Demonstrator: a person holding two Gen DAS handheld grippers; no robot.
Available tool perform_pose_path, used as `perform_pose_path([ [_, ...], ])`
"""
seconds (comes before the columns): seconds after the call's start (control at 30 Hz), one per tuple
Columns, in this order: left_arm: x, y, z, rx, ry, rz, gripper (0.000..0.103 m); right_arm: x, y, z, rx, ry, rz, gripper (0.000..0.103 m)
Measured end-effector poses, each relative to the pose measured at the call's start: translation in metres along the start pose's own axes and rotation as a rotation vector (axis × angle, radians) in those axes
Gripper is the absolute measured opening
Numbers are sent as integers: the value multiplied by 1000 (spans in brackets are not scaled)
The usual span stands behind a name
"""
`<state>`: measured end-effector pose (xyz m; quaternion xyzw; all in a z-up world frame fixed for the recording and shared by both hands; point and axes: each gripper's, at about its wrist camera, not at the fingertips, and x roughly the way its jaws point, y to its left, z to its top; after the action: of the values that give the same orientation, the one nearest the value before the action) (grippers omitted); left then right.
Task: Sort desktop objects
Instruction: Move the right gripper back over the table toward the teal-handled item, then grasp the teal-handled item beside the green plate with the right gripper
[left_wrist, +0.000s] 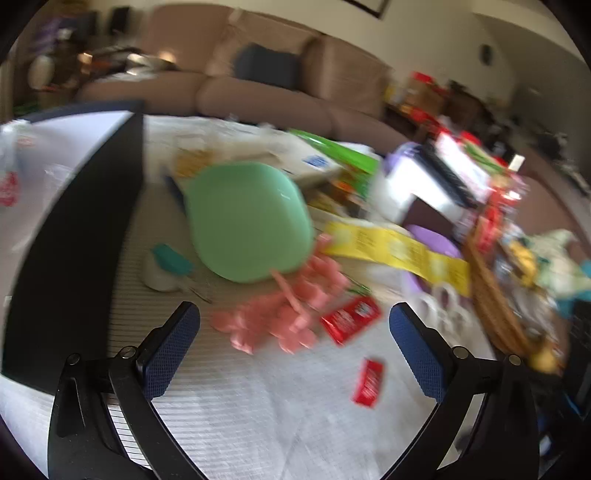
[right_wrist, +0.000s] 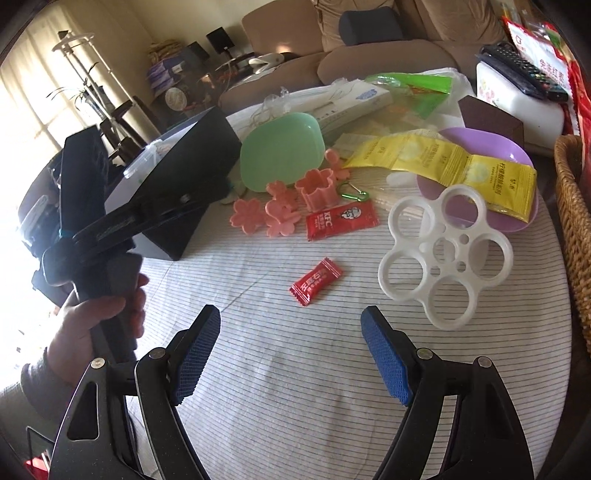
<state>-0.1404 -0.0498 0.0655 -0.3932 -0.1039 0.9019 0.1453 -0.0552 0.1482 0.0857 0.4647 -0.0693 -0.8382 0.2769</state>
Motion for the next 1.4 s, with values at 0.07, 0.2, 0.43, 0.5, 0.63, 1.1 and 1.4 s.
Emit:
perform_pose_path([
  [0.07,-2,3,1,-54,-31,-8,103,-2,0,0,2,-7,8,81],
  [0.2,-28,10,-8,-110,-78,-71,103,-5,-2,1,-7,-28,5,65],
  [0.43,-96,39,-22,-15,-127,-34,103,-4,16,1,-99,-50,-2,49],
  [0.5,-109,51,-14,-27,-138,-43,103,-1,27,4,-123,-76,20,48],
  [0.63,-129,73,2,-75,-155,-82,103,15,58,25,-186,-104,35,48],
  [1.1,-152,135,21,-76,-165,-56,103,168,108,97,-259,5,-108,27],
  [1.4,-154,143,24,-108,-157,-92,103,186,108,110,-317,35,-175,13],
])
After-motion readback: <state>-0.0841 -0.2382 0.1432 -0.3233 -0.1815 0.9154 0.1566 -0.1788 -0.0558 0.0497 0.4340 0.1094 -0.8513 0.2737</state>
